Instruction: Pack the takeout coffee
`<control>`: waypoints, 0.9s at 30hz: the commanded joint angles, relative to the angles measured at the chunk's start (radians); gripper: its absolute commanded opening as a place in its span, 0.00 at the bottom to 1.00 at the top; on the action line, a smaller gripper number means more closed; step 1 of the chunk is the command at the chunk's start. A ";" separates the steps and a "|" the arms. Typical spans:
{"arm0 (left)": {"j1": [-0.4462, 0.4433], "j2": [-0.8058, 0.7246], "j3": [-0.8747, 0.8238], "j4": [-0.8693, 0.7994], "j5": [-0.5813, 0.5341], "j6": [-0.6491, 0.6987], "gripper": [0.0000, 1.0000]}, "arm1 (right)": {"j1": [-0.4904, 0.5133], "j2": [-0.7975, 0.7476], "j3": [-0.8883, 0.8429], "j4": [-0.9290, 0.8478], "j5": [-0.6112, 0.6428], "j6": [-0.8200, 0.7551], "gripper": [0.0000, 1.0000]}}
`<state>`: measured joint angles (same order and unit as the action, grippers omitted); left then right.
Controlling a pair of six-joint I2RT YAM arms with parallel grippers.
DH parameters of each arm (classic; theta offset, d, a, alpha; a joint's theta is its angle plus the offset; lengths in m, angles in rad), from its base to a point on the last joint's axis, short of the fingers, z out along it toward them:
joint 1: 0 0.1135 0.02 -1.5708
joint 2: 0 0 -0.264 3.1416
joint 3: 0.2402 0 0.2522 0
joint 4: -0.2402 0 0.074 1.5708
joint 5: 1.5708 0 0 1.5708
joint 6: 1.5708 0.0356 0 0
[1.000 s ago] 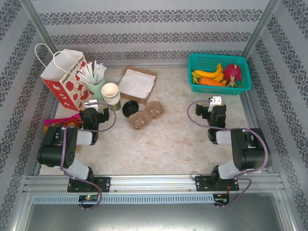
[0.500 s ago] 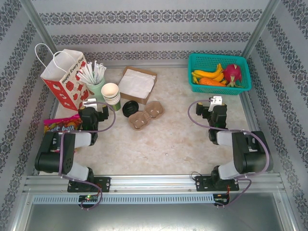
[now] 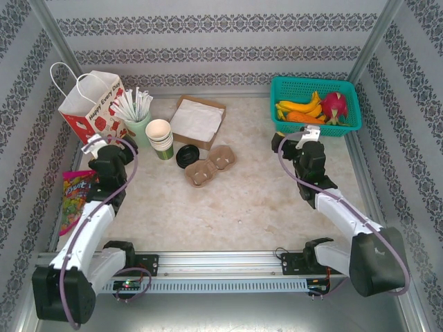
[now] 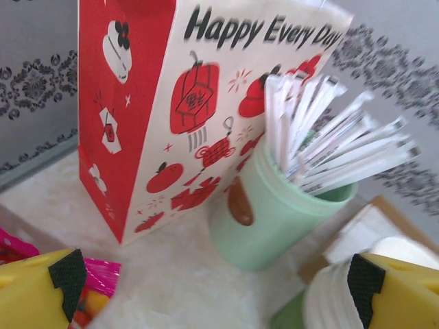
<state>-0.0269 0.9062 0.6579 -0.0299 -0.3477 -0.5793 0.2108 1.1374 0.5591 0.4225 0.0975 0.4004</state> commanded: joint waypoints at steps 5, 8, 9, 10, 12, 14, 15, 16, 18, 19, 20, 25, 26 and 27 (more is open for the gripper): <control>-0.007 0.136 0.403 -0.603 0.214 -0.110 1.00 | 0.105 0.173 0.145 -0.076 -0.201 0.534 0.98; -0.008 0.304 0.604 -0.774 0.358 -0.031 0.95 | 0.155 0.273 0.218 -0.080 -0.229 0.663 0.98; -0.008 0.350 0.659 -0.818 0.390 -0.005 0.91 | 0.169 0.308 0.239 -0.061 -0.251 0.690 0.98; -0.010 0.387 0.706 -0.851 0.400 0.011 0.91 | 0.185 0.338 0.264 -0.056 -0.271 0.692 0.98; -0.010 0.430 0.754 -0.873 0.397 0.051 0.90 | 0.216 0.379 0.323 -0.089 -0.280 0.656 0.98; -0.010 0.483 0.805 -0.908 0.388 0.090 0.88 | 0.243 0.407 0.357 -0.102 -0.278 0.634 0.98; -0.010 0.516 0.840 -0.935 0.397 0.108 0.86 | 0.254 0.423 0.369 -0.099 -0.288 0.631 0.98; -0.009 0.550 0.870 -0.960 0.405 0.122 0.85 | 0.263 0.439 0.381 -0.099 -0.297 0.631 0.98; -0.013 0.617 0.922 -1.003 0.421 0.155 0.81 | 0.277 0.463 0.402 -0.107 -0.314 0.621 0.98; -0.014 0.646 0.946 -1.019 0.420 0.168 0.79 | 0.282 0.473 0.410 -0.114 -0.314 0.618 0.98; -0.017 0.668 0.962 -1.028 0.419 0.179 0.77 | 0.288 0.481 0.418 -0.122 -0.314 0.615 0.98; -0.036 0.808 1.086 -1.096 0.393 0.230 0.68 | 0.300 0.505 0.447 -0.168 -0.315 0.595 0.98; -0.040 0.828 1.108 -1.110 0.387 0.238 0.66 | 0.302 0.507 0.453 -0.178 -0.313 0.589 0.98; -0.045 0.856 1.132 -1.122 0.382 0.244 0.63 | 0.305 0.507 0.457 -0.192 -0.307 0.580 0.98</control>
<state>-0.0540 1.7229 1.7287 -1.0489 0.0490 -0.3992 0.5022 1.6337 0.9810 0.2684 -0.2035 1.0031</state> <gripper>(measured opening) 0.642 0.980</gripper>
